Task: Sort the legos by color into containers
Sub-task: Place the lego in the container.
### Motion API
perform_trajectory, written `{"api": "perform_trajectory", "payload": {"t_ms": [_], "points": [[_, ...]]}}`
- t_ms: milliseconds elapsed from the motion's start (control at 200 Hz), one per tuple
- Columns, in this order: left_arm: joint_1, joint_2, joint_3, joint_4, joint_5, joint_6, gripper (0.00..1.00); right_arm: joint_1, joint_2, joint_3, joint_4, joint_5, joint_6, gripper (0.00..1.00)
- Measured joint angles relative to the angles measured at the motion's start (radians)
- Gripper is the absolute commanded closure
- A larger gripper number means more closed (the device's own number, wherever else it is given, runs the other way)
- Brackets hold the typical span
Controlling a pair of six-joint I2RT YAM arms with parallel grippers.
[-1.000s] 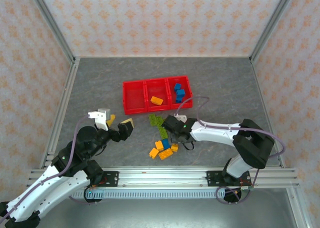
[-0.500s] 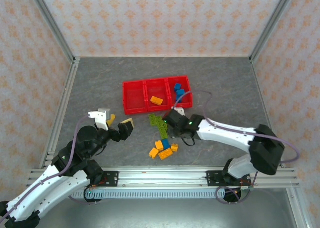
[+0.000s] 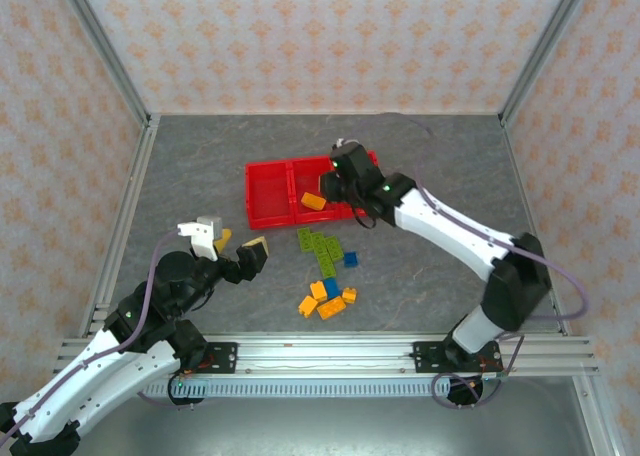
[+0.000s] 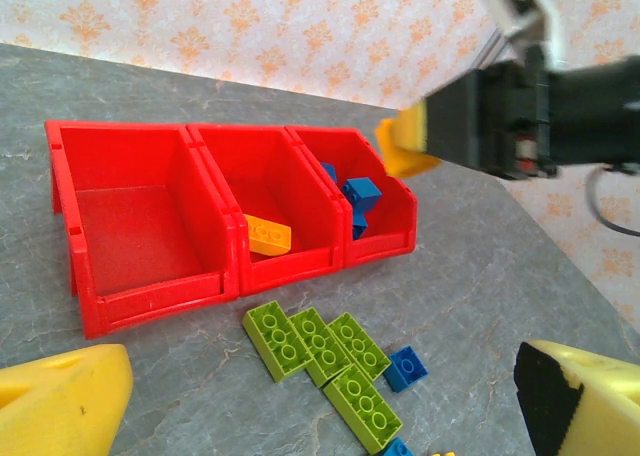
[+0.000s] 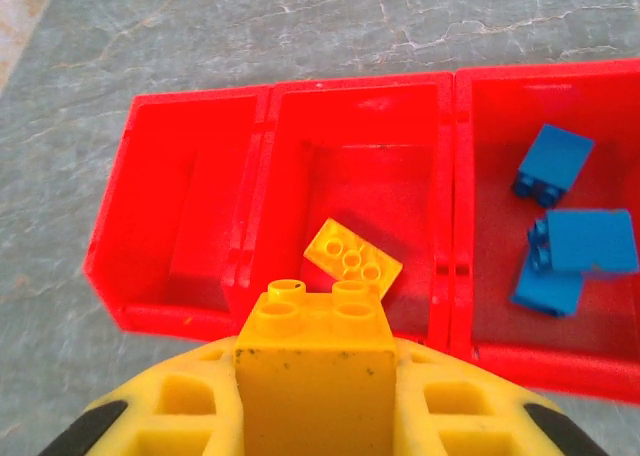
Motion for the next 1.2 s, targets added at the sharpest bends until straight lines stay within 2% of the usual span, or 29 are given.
{"api": "perform_trajectory", "payload": {"t_ms": [240,430,546,611,746,856,1016,1196], "points": [[0.0,-0.001,0.0,0.0,0.002,0.0,0.01,-0.016,0.301,0.259,-0.008,-0.042,-0.076,0.76],[0.0,0.0,0.0,0.0,0.003,0.0,0.01,-0.038,0.439,0.352,-0.007,-0.049,-0.094,0.69],[0.0,0.001,0.0,0.0,0.006,0.0,0.01,-0.05,0.498,0.372,-0.008,-0.047,-0.101,0.61],[0.0,0.003,0.0,0.0,0.006,0.0,0.01,-0.054,0.523,0.38,-0.011,-0.042,-0.105,0.49],[0.0,0.014,0.0,0.0,0.007,0.0,0.01,-0.054,0.545,0.409,-0.035,-0.033,-0.109,0.31],[0.0,0.021,0.0,0.0,0.006,0.0,0.01,-0.054,0.54,0.416,-0.038,-0.033,-0.106,0.21],[0.0,0.034,0.0,0.001,0.006,0.0,0.01,-0.053,0.493,0.393,-0.053,-0.033,-0.075,0.14],[0.0,0.051,0.0,0.0,0.007,0.0,0.01,-0.043,0.323,0.285,-0.075,-0.023,-0.035,0.05]]}}
